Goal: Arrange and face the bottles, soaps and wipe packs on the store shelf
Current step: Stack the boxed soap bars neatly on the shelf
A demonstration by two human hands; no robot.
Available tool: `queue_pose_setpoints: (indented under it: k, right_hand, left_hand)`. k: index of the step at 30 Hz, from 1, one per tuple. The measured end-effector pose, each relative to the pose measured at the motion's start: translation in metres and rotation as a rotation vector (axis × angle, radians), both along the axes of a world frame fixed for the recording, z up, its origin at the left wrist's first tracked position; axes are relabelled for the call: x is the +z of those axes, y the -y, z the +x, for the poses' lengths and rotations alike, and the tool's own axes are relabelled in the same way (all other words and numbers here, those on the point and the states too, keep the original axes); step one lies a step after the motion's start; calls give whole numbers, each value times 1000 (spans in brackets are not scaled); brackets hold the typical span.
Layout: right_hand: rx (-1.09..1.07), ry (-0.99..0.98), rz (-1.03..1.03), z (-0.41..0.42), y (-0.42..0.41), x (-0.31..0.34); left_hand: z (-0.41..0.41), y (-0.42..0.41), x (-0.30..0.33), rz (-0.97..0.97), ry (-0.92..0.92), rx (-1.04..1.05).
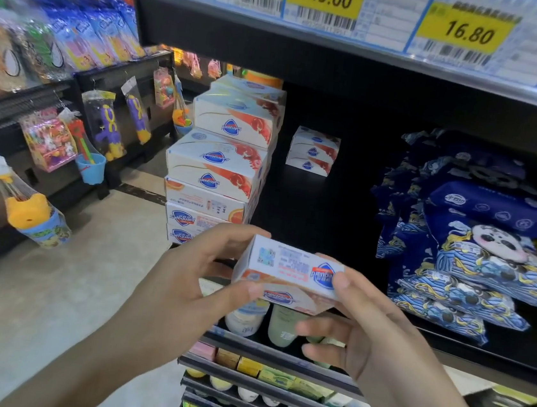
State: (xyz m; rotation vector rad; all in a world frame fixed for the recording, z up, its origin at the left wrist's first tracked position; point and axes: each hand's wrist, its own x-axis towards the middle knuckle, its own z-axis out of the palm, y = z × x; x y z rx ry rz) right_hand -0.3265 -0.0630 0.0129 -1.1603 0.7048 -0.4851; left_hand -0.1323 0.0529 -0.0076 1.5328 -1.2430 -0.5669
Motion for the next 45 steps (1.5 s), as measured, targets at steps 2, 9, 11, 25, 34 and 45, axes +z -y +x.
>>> queue_pose_setpoints:
  k: [2,9,11,25,34,45]
  right_hand:
    - [-28,-87,-91,5,7,0]
    - [3,-7,-573,-8,-12,-7]
    - [34,-44,-748,-6,-16,-6]
    - [-73,25,-857,8,-10,-8]
    - [-188,146,-837,50,13,52]
    - [-233,-24,-887,117,27,50]
  left_hand:
    - [0,0,-1,4,-71,-13]
    - [3,1,-1,72,-404,25]
    - [3,0,2,100,-441,53]
    - [16,-3,12,166,-771,200]
    - [26,-16,-31,214,572,130]
    - [32,-9,-47,219,685,149]
